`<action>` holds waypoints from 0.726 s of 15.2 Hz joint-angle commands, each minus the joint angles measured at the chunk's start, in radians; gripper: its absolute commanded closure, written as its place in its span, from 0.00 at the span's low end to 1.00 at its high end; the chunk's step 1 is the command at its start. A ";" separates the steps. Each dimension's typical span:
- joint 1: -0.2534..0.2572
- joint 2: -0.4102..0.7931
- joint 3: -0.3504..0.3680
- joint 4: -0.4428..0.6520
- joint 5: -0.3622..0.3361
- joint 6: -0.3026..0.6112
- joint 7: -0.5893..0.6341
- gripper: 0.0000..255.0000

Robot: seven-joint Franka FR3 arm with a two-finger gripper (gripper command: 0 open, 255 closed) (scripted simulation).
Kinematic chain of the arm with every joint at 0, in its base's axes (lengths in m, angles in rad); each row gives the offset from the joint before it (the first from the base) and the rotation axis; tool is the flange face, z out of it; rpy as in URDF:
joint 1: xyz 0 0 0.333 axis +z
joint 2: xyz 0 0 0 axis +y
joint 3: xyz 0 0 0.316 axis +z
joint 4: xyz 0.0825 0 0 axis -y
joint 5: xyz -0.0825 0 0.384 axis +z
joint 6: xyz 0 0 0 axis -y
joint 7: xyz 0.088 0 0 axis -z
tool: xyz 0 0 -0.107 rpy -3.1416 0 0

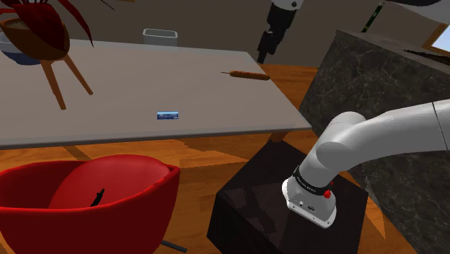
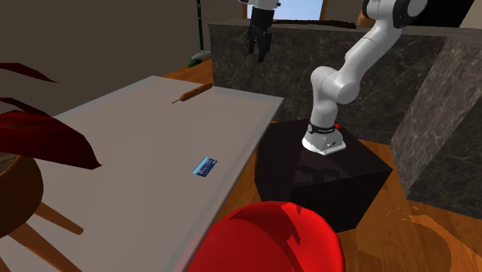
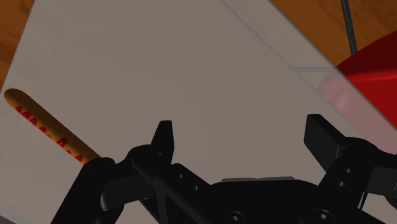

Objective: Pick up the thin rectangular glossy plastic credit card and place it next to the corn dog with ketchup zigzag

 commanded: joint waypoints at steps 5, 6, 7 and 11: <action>0.034 0.191 0.032 0.109 -0.009 0.007 -0.033 0.00; 0.041 0.238 0.040 0.138 -0.012 0.005 -0.041 0.00; 0.048 0.284 0.049 0.167 -0.016 0.003 -0.048 0.00; 0.076 0.466 0.086 0.291 -0.035 -0.016 -0.077 0.00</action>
